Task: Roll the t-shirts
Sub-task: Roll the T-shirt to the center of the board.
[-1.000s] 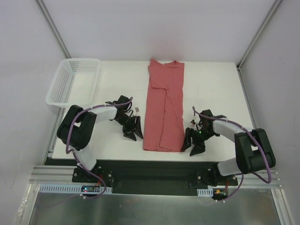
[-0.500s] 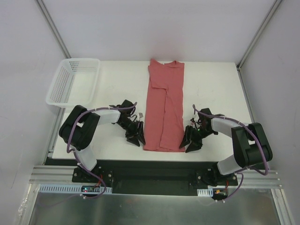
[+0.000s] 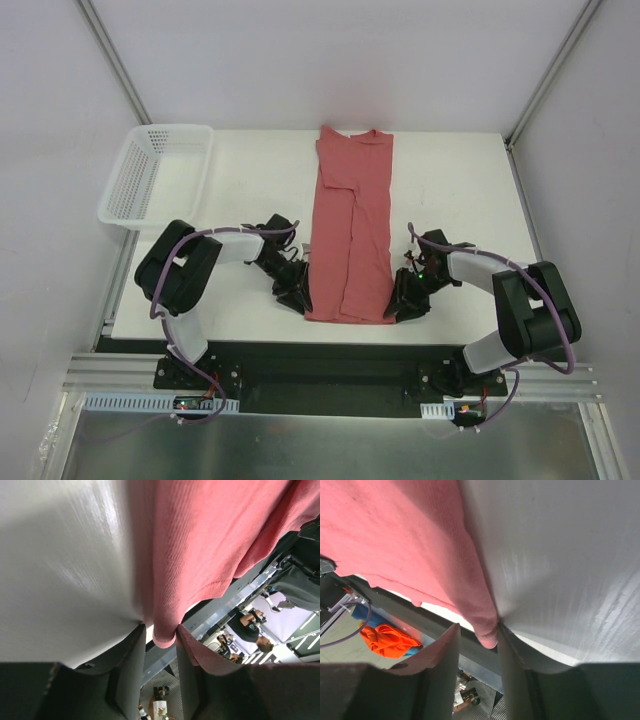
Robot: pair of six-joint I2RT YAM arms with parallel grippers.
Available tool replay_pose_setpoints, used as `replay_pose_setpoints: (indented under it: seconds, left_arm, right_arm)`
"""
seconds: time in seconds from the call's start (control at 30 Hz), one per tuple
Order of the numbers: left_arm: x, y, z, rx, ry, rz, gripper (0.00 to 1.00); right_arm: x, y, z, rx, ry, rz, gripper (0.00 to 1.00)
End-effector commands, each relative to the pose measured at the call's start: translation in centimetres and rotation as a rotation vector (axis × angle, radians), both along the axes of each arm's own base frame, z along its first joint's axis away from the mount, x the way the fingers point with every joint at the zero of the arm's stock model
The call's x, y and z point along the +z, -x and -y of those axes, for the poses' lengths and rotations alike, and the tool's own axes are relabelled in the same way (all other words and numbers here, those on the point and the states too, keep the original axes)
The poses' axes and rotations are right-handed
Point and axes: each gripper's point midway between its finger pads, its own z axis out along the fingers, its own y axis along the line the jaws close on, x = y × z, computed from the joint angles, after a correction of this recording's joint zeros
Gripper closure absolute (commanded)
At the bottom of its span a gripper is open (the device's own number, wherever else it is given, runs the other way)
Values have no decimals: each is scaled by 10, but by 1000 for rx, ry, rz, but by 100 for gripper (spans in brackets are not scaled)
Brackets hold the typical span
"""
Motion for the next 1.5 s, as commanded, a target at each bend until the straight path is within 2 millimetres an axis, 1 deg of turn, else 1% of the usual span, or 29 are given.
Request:
replay_pose_setpoints:
  seconds: [0.0,0.03,0.1,0.13,0.2,0.23,0.33,0.43,0.53,0.7,0.77,0.87,1.03,1.1,1.13,1.17,1.23,1.27,1.3,1.33,1.37,1.4,1.43,1.47]
  left_arm:
    - [-14,-5,-3,0,-61,21,71]
    - [-13,-6,-2,-1,-59,23,74]
    - [-12,-6,0,-9,-43,26,78]
    - [-11,-7,2,-12,-37,31,86]
    - [-6,-8,5,-25,-13,50,95]
    - [-4,-9,6,-31,0,59,100]
    - [5,-13,8,-40,22,103,100]
    - [18,-16,12,-49,55,141,100]
    - [33,-22,19,-67,102,185,100]
    - [50,-29,22,-87,139,259,100]
    - [55,-35,21,-86,138,288,100]
    - [60,-50,15,-58,119,331,100]
    - [56,-68,4,-16,80,326,100]
    - [59,-78,3,-15,66,350,100]
    - [57,-85,0,-8,40,372,100]
    - [62,-97,-1,-8,31,413,100]
    - [62,-105,-4,-10,14,425,100]
    - [64,-115,-4,-5,14,437,100]
    - [65,-118,-4,-4,12,440,100]
    - [68,-125,-4,1,12,454,100]
    - [64,-129,-5,3,5,449,100]
    - [63,-131,-4,2,2,449,100]
    - [64,-135,-3,1,1,456,100]
    - [59,-138,-4,1,-11,453,100]
  right_arm:
    - [-18,-16,15,8,121,85,65]
    - [-19,-16,15,7,119,82,70]
    - [-19,-16,15,9,117,84,74]
    - [-19,-17,14,10,115,90,78]
    - [-18,-19,15,17,114,108,81]
    - [-16,-20,15,18,106,113,88]
    - [-6,-20,12,39,57,148,99]
    - [10,-16,4,81,-15,175,99]
    - [21,-12,2,106,-55,176,99]
    - [40,-20,-3,99,-108,201,99]
    - [47,-28,-2,79,-124,219,99]
    - [54,-41,2,45,-128,247,99]
    - [62,-63,8,28,-113,304,99]
    - [66,-76,7,25,-112,337,99]
    - [67,-82,8,18,-106,351,99]
    - [70,-90,8,13,-104,367,99]
    - [74,-105,7,-2,-107,404,99]
    - [72,-111,6,-6,-107,406,99]
    - [77,-120,6,-11,-106,426,99]
    - [78,-125,5,-9,-109,430,99]
    - [78,-128,4,-2,-109,435,99]
    - [76,-136,4,6,-105,441,99]
    - [76,-140,5,8,-99,442,99]
    - [75,-142,5,13,-91,440,99]
